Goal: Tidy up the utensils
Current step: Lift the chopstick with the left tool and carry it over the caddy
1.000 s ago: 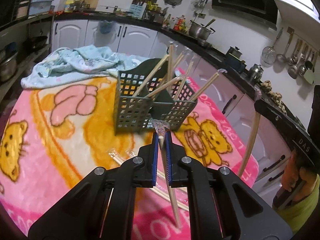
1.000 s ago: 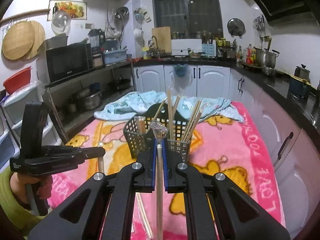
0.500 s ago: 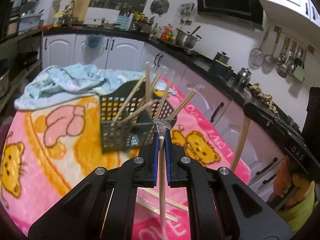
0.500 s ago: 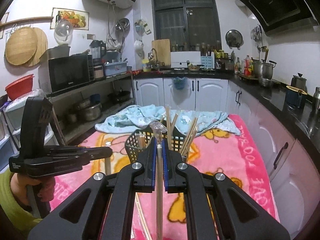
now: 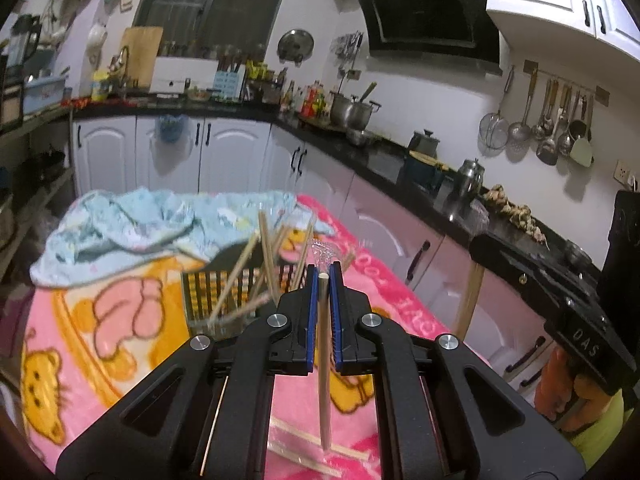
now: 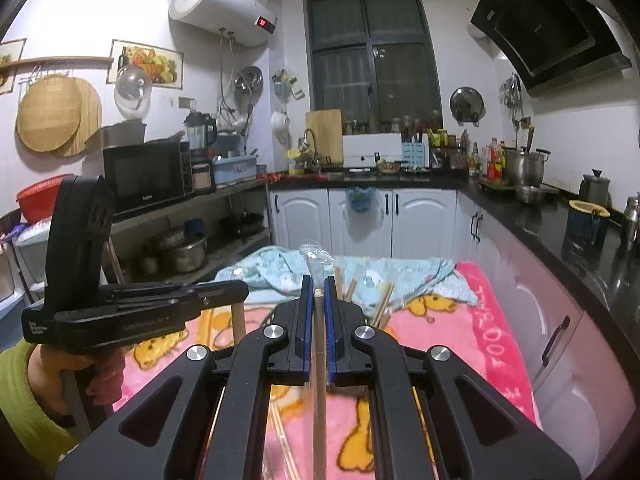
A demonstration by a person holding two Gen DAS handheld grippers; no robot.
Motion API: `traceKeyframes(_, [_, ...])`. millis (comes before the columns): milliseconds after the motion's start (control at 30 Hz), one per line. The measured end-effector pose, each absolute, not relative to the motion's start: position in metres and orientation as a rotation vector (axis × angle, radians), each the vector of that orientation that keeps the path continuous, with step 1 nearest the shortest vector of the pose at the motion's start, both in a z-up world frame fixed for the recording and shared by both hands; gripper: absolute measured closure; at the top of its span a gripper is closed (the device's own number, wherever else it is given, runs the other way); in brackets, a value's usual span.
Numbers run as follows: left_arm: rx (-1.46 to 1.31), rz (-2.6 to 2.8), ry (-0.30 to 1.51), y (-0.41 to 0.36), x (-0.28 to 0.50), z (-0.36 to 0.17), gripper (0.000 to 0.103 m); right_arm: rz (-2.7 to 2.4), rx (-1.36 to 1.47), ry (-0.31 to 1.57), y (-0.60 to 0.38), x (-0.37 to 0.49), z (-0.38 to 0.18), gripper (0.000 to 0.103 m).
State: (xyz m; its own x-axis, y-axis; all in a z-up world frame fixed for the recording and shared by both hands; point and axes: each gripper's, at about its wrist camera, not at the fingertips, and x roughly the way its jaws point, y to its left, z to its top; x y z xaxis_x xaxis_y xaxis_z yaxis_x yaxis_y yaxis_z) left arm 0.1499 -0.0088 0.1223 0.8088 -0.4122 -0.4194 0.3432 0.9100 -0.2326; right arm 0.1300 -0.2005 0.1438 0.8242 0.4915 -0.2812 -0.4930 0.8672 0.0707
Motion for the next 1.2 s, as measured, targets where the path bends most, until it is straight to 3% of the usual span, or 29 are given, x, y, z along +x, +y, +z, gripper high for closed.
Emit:
traceKeyframes(733, [-0.127,-0.296,0.281,0.021,0.190,0.218,0.100,0.521,0.037,0.108,-0.180,0.188,0.201,0.097])
traceKeyframes(1200, [-0.132,-0.206,0.258,0.038,0.219,0.207,0.100,0.477,0.033,0.017,-0.155,0.221,0.199,0.097])
